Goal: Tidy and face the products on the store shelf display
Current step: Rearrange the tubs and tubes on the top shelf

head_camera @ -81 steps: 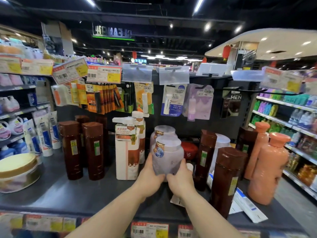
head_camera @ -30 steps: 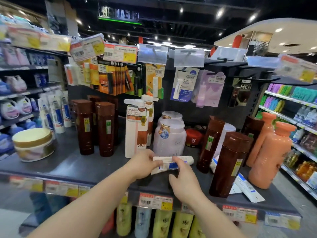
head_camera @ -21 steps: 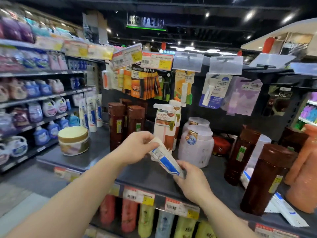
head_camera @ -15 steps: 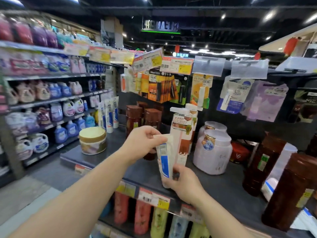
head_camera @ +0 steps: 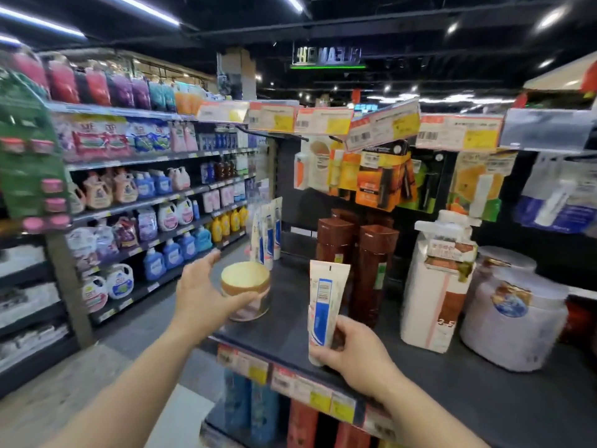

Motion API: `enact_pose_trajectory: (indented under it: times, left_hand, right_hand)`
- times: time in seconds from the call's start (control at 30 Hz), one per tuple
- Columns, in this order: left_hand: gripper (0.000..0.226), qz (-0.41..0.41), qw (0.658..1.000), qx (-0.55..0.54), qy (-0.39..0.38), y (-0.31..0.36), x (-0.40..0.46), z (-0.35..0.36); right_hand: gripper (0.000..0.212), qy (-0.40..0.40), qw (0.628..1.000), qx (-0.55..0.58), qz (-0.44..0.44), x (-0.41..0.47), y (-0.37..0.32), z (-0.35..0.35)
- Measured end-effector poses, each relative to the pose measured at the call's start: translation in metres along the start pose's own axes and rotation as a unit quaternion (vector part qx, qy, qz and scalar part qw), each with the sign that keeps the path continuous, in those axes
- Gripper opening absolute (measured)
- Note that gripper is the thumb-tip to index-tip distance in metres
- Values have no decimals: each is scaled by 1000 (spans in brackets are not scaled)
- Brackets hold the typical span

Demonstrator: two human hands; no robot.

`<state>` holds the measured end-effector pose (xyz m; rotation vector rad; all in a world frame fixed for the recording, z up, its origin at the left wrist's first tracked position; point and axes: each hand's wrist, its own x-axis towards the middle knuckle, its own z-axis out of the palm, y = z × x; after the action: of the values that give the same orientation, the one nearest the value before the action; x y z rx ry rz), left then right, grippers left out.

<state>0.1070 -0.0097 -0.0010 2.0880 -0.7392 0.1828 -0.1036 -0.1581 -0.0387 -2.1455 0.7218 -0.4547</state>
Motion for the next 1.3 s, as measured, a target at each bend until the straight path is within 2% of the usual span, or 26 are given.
enact_pose_trajectory:
  times: [0.1, 0.17, 0.2, 0.33, 0.4, 0.53, 0.67, 0.8, 0.97, 1.13, 1.3]
  left_hand:
    - [144, -35, 982, -53, -180, -23, 35, 6]
    - [153, -29, 963, -100, -247, -32, 47, 12]
    - [147, -20, 958, -116, -262, -37, 50, 16]
    - [110, 33, 953, -150, -261, -44, 53, 24]
    - [103, 54, 953, -151, -259, -43, 49, 21]
    - [104, 93, 940, -172, -280, -27, 28, 15]
    - [100, 142, 917, -196, -316, 5, -5, 27]
    - [104, 155, 898, -213, -352, 44, -43, 58]
    - [103, 170, 872, -245, -388, 108, -92, 102]
    - [105, 180, 861, -240, -412, 167, -133, 147]
    - [115, 184, 854, -208, -440, 208, -166, 183]
  right_hand:
    - [28, 26, 1000, 8, 15, 12, -10, 20]
    - [29, 48, 998, 0, 29, 17, -15, 31]
    - [28, 57, 998, -3, 35, 18, -19, 35]
    - [28, 103, 993, 1, 63, 15, -31, 44]
    - [28, 124, 989, 3, 75, 8, -36, 44]
    - [25, 160, 983, 10, 84, -9, -41, 30]
    - [30, 189, 977, -17, 101, -37, -34, 1]
    - [36, 217, 967, -31, 133, -77, -13, -38]
    - [33, 262, 948, -39, 176, -130, 22, -94]
    - [30, 331, 922, -52, 193, -168, 51, -142]
    - [30, 332, 921, -73, 192, -189, 60, -166]
